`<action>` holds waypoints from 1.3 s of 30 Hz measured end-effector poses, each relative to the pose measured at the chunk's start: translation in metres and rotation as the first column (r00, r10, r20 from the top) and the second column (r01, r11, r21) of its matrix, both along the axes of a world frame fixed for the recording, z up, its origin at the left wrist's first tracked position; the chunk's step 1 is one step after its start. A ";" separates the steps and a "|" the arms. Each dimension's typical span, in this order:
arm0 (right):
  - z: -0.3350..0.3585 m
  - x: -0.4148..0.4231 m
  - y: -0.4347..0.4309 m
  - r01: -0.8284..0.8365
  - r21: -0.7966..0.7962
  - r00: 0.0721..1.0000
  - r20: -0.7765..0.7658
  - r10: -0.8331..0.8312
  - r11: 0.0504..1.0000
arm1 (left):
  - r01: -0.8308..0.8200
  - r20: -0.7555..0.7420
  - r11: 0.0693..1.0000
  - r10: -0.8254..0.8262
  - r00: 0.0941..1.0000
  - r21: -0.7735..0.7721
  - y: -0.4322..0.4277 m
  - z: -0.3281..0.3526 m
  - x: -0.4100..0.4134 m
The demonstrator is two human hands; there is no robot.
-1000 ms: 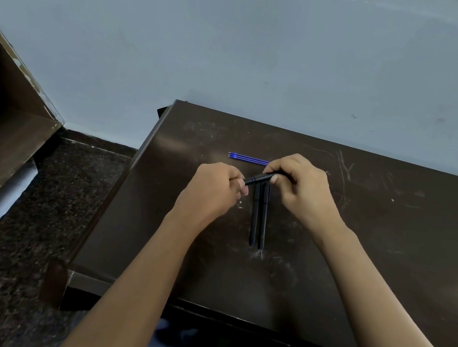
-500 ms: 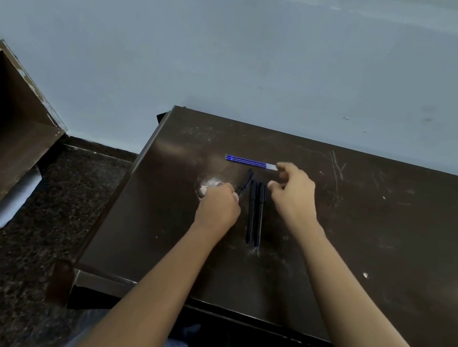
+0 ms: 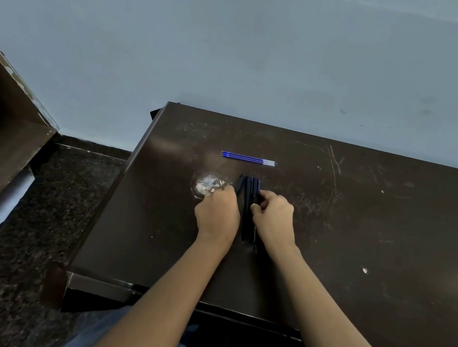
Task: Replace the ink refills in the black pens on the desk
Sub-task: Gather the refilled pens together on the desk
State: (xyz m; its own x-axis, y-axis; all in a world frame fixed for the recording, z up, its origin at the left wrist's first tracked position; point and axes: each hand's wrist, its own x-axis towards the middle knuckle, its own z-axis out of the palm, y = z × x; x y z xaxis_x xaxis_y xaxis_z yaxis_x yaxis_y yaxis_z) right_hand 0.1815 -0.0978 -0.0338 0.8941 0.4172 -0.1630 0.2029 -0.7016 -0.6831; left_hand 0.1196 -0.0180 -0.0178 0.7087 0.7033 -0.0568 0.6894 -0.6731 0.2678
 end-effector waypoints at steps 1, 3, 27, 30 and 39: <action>0.000 -0.001 0.001 0.005 0.007 1.000 -0.001 -0.005 1.000 | 0.011 0.009 1.000 -0.011 1.000 0.009 0.000 0.000 0.000; -0.001 -0.004 0.001 0.014 0.017 1.000 0.005 -0.014 1.000 | 0.039 0.019 0.999 -0.040 0.999 0.029 0.000 -0.001 0.000; -0.006 -0.008 0.002 0.083 0.008 0.996 0.031 -0.084 0.996 | 0.040 0.150 0.985 -0.015 0.989 -0.165 0.002 -0.002 0.008; -0.005 -0.008 0.002 0.100 0.009 0.994 0.036 -0.101 0.995 | 0.043 0.163 0.985 -0.015 0.987 -0.170 0.002 -0.002 0.009; -0.008 -0.009 0.003 0.118 0.047 0.993 0.024 -0.119 0.992 | 0.059 0.172 0.978 -0.024 0.985 -0.201 0.002 -0.002 0.008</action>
State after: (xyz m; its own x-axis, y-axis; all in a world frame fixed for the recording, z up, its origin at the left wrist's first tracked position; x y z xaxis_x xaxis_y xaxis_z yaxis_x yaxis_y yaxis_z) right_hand 0.1729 -0.0948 -0.0416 0.9414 0.3146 -0.1218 0.1387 -0.6901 -0.7103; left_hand 0.1280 -0.0159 -0.0197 0.7484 0.6590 -0.0745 0.5957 -0.6186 0.5123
